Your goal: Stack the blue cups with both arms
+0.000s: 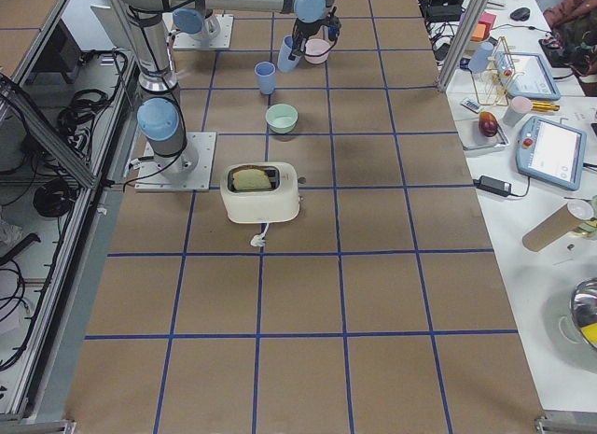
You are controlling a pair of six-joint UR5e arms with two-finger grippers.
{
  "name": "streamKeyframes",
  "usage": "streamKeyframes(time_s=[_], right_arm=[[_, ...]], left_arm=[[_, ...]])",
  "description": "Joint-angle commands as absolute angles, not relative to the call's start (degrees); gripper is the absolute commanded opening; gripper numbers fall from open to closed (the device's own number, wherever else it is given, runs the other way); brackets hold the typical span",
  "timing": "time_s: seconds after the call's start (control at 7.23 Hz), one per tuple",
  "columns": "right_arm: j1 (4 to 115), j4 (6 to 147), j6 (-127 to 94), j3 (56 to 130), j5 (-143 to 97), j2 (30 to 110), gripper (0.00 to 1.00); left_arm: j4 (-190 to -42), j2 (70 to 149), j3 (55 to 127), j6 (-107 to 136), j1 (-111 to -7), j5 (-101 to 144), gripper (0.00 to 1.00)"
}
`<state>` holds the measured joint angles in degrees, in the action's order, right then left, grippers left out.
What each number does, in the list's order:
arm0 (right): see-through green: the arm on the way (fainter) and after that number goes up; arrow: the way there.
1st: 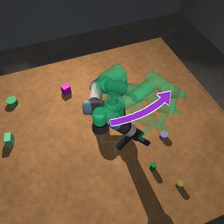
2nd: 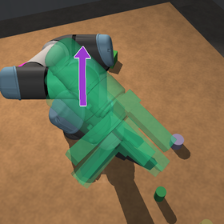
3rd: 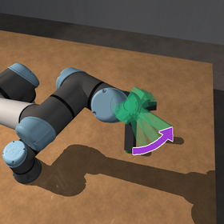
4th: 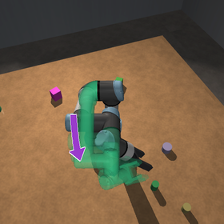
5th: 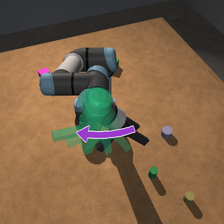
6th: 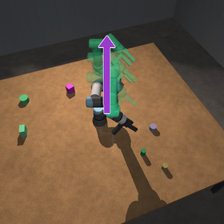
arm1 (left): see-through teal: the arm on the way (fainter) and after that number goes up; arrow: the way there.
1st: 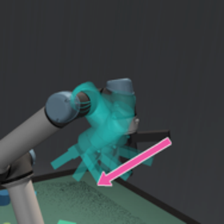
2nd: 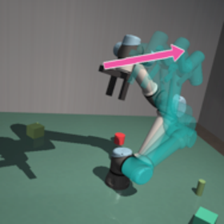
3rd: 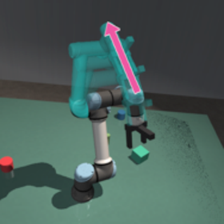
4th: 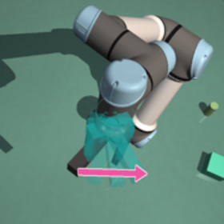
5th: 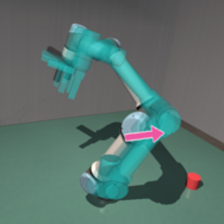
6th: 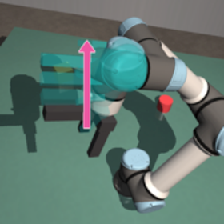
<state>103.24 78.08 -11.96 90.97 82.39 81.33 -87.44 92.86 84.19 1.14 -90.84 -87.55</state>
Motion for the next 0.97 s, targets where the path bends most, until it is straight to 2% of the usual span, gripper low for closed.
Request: streamKeyframes(time_s=[0.0,0.28,0.83], right_arm=[[107.5,81.4,-15.9,93.2,82.4,81.4,0.00],[109.2,90.0,-18.4,98.9,82.3,81.7,0.00],[109.2,87.8,-21.4,99.0,79.3,84.3,0.00]], left_arm=[[-85.3,92.4,85.5,0.8,-90.8,-87.7,1.00],[-85.5,92.3,85.7,1.1,-90.9,-87.7,1.00],[-85.4,92.2,85.6,1.1,-90.9,-87.7,1.00]])
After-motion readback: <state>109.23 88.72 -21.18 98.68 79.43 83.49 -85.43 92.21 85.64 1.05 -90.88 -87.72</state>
